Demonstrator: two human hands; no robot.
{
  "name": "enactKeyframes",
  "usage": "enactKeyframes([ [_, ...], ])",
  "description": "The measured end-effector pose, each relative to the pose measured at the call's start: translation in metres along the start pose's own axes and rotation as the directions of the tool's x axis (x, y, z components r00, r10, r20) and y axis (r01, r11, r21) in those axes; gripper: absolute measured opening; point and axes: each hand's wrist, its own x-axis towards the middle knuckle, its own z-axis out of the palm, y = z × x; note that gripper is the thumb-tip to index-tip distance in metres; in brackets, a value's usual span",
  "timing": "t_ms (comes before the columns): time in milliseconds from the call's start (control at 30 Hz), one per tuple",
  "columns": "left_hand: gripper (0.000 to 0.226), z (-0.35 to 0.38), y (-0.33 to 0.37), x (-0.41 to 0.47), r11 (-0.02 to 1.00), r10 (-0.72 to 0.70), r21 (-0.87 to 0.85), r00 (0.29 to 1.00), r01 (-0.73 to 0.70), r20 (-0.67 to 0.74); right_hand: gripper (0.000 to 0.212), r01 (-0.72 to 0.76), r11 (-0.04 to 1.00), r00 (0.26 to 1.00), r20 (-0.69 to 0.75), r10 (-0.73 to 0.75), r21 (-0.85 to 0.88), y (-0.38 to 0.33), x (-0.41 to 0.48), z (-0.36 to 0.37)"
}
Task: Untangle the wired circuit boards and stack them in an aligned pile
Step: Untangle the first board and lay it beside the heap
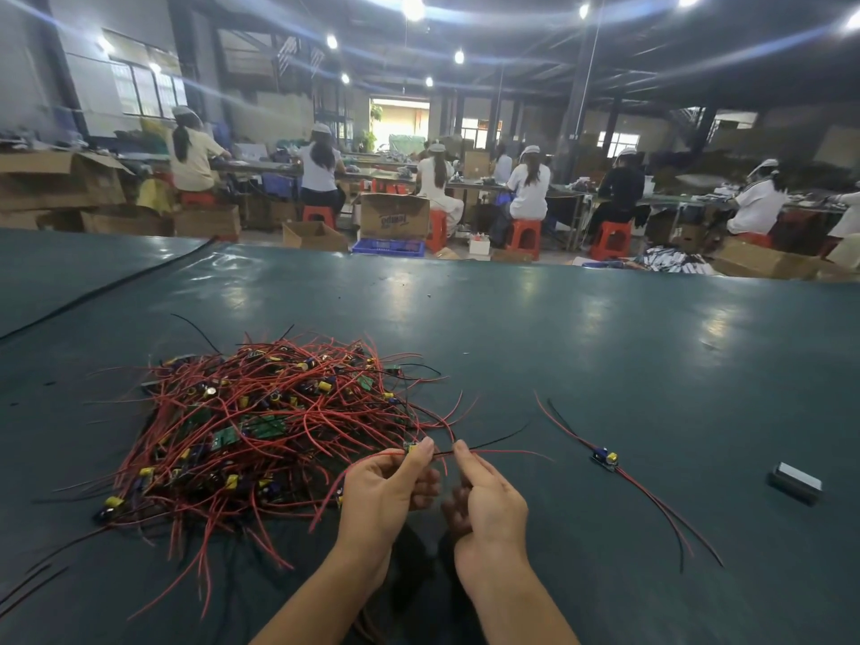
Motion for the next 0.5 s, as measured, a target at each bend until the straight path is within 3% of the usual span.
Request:
enactKeyframes([
  [500, 0.021, -0.001, 0.005, 0.0, 0.999, -0.007, -0.04, 1.0, 0.007, -0.016, 0.017, 0.017, 0.986, 0.991, -0.133, 0.005, 0.165, -0.03, 0.027, -0.02],
])
